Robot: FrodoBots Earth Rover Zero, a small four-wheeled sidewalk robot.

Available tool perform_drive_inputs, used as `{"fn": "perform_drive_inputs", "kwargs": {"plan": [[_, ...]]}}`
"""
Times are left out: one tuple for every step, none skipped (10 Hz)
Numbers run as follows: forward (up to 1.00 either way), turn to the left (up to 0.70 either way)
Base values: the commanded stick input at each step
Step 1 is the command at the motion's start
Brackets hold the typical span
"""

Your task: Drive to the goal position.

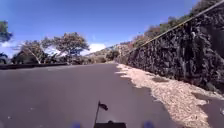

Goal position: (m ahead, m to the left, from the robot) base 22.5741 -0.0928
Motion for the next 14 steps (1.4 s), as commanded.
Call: {"fn": "perform_drive_inputs", "kwargs": {"plan": [[1.0,0.0],[1.0,0.0],[1.0,0.0],[1.0,0.0],[1.0,0.0],[1.0,0.0],[1.0,-0.24],[1.0,-0.22],[1.0,-0.19],[1.0,0.0],[1.0,0.0],[1.0,0.0],[1.0,-0.15],[1.0,-0.08]]}}
